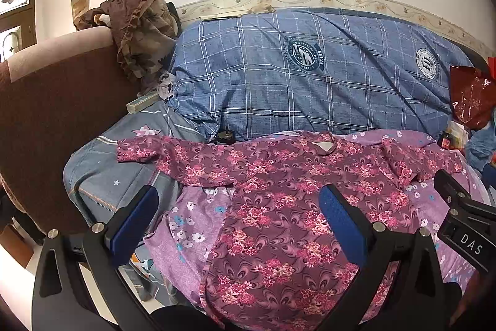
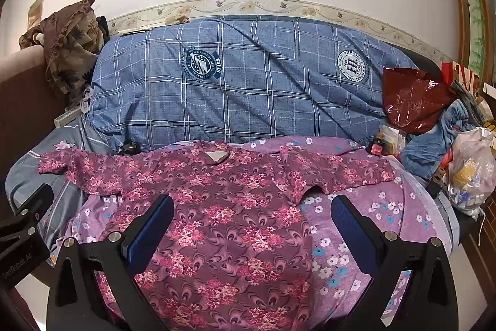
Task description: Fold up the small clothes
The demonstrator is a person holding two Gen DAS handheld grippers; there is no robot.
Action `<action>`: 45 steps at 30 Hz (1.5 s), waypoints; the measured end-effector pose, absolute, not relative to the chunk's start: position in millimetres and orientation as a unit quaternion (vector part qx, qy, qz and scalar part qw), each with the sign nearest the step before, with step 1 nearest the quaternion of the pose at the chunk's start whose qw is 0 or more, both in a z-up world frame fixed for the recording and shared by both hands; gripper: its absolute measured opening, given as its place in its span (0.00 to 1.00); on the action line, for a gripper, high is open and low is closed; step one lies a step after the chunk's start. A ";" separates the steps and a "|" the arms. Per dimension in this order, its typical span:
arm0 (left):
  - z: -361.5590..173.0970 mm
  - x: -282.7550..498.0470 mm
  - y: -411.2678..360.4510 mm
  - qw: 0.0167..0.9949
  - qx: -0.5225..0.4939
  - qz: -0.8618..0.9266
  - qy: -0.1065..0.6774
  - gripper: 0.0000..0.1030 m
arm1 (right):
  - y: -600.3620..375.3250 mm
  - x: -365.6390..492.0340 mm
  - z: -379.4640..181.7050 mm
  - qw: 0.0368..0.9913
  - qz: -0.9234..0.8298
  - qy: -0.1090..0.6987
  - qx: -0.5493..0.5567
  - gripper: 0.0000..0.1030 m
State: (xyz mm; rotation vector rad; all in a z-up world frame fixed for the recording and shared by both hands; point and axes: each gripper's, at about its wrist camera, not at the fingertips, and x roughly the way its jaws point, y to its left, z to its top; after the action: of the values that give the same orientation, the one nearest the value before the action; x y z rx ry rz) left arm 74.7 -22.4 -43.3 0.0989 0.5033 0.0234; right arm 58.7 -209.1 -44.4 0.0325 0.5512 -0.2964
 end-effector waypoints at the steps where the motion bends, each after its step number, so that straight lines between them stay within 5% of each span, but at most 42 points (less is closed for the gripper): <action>1: -43.3 74.5 -23.7 0.967 0.050 0.012 0.249 1.00 | -209.7 58.8 -44.6 0.951 -0.146 0.272 0.016 0.98; 29: -50.2 100.7 -42.8 0.963 0.065 0.007 0.262 1.00 | -223.2 82.0 -58.6 0.945 -0.158 0.287 0.009 0.98; 40: -110.4 206.0 -65.1 0.948 0.008 0.002 0.319 1.00 | -329.9 152.7 -118.5 0.919 -0.165 0.341 0.110 0.98; 43: -140.3 245.6 -73.8 0.942 -0.016 0.016 0.334 1.00 | -419.1 175.3 -162.5 0.891 -0.177 0.353 0.225 0.86; 45: -154.2 264.2 -79.2 0.942 -0.023 0.024 0.333 1.00 | -490.5 179.4 -197.4 0.851 -0.201 0.354 0.333 0.64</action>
State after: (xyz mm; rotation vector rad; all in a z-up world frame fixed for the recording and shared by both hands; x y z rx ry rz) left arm 264.2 -79.2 -154.2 -0.0475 0.6800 0.0499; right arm 179.4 -490.5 -197.4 0.7008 0.7446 -0.4234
